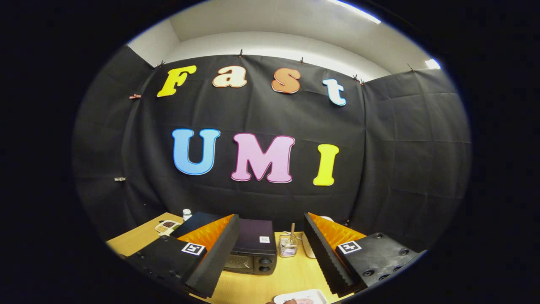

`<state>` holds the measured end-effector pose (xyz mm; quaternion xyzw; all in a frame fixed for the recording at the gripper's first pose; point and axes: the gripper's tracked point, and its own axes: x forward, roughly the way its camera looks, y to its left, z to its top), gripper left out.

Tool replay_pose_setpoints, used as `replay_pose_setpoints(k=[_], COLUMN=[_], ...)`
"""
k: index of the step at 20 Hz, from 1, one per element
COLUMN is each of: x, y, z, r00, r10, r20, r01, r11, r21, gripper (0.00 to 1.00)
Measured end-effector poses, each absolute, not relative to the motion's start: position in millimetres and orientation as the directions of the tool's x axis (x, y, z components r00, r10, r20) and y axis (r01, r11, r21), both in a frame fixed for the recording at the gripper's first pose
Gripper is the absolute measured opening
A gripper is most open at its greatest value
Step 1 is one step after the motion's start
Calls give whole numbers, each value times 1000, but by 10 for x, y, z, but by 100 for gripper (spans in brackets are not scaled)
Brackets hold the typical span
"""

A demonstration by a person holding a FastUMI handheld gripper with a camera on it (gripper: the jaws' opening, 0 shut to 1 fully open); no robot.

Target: Open the toaster oven, put the food inside, and close the toaster oven door.

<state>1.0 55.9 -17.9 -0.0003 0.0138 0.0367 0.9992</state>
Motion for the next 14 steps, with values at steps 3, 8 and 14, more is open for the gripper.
replay_pose_setpoints(k=[3, 8, 14], x=[60, 207, 501], y=[929, 1580, 2033], z=[-276, -618, -1302], r00=[992, 976, 944], r10=[112, 174, 171], r20=[-51, -132, -281], r01=[-111, -167, -150], r11=[994, 984, 984], r21=[17, 63, 94], gripper=[98, 98, 98])
